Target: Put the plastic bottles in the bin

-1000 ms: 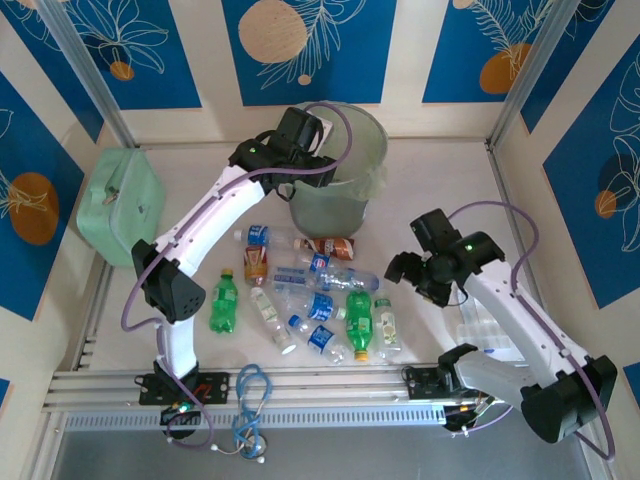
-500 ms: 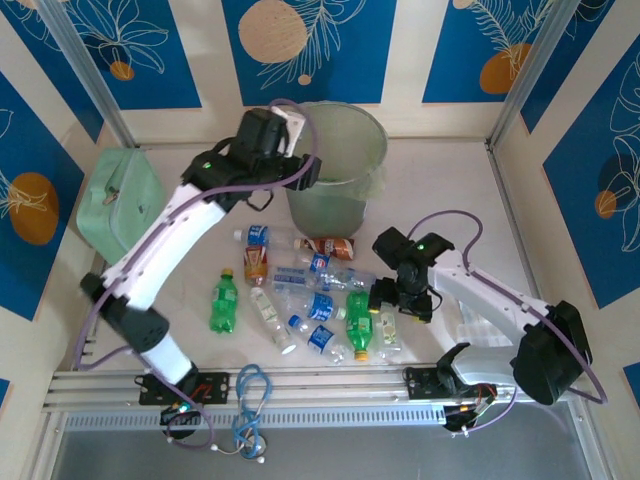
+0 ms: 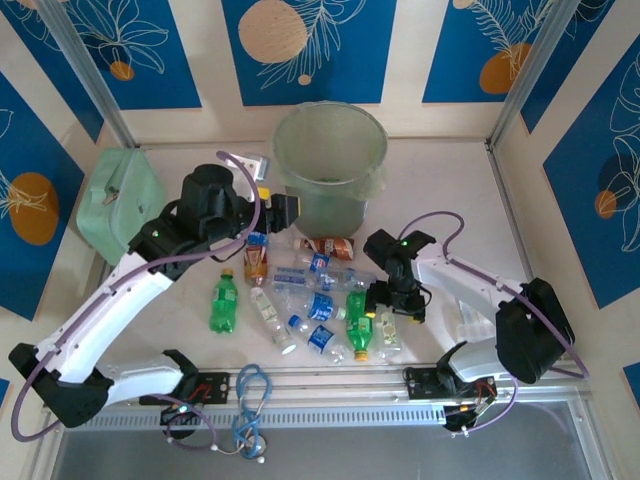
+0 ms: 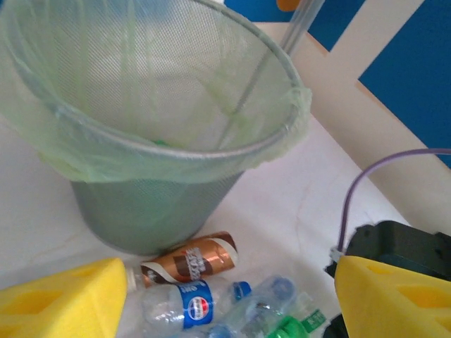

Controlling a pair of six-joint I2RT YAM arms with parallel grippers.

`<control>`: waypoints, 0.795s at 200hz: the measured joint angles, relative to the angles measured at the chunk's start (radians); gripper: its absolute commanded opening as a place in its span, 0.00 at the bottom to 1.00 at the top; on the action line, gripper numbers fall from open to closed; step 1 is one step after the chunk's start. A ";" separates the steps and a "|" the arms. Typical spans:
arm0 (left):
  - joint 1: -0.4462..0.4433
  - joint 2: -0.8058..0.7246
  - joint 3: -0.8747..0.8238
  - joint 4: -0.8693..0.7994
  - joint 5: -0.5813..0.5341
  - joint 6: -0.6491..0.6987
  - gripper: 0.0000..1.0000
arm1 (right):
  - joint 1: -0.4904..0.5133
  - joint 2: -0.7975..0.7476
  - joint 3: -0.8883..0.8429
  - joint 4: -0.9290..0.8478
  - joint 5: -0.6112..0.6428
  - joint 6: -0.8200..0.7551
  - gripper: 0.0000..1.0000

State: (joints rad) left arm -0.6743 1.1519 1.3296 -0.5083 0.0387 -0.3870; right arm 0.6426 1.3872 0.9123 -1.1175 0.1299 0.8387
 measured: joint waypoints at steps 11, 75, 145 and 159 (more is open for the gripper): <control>0.000 -0.003 -0.017 0.018 0.014 -0.014 0.77 | 0.000 0.011 0.000 0.004 0.000 -0.001 0.80; 0.000 -0.004 -0.049 0.084 0.055 -0.062 0.77 | 0.013 0.055 -0.021 0.015 0.002 -0.001 0.80; 0.000 -0.004 -0.054 0.105 0.066 -0.080 0.77 | -0.025 0.088 -0.032 0.027 0.006 -0.004 0.74; 0.000 -0.004 -0.055 0.105 0.066 -0.080 0.77 | -0.039 0.093 -0.040 0.032 0.006 -0.006 0.74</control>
State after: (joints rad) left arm -0.6743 1.1477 1.2751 -0.4034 0.1047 -0.4671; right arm 0.6033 1.4807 0.8726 -1.0851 0.1360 0.8326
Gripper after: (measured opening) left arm 0.771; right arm 0.741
